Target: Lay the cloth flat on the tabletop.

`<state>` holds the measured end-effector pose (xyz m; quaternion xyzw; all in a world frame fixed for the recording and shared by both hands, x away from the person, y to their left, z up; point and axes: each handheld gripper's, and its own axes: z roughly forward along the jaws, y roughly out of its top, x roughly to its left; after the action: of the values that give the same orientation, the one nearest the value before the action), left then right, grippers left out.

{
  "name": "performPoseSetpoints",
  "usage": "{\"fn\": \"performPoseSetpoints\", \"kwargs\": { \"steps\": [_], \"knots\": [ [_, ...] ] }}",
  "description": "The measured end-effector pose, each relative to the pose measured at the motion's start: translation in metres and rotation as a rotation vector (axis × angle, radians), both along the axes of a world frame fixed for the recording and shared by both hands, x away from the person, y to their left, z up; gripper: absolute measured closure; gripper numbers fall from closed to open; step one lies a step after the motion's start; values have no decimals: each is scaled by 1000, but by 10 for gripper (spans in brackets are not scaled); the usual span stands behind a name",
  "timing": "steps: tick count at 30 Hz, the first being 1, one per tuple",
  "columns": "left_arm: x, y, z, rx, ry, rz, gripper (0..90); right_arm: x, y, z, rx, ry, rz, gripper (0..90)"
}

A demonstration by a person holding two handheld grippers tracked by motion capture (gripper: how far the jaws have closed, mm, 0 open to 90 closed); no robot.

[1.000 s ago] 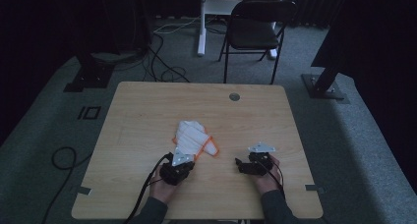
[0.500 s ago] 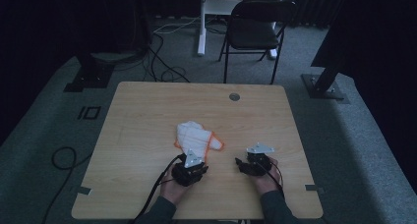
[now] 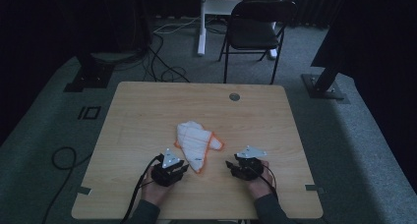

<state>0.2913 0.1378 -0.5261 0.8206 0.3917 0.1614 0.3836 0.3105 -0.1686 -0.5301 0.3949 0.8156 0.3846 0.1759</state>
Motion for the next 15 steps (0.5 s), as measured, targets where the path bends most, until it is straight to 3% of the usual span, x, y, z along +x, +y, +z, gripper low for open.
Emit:
{"fn": "performPoseSetpoints", "kwargs": {
  "steps": [5,15],
  "knots": [
    [14,13,-5,37,-8,76,741,-10,22,7,3,-27,77,529],
    [45,17,-3,58,-27,153,746,-16,45,10,13,-40,164,523]
  ]
}}
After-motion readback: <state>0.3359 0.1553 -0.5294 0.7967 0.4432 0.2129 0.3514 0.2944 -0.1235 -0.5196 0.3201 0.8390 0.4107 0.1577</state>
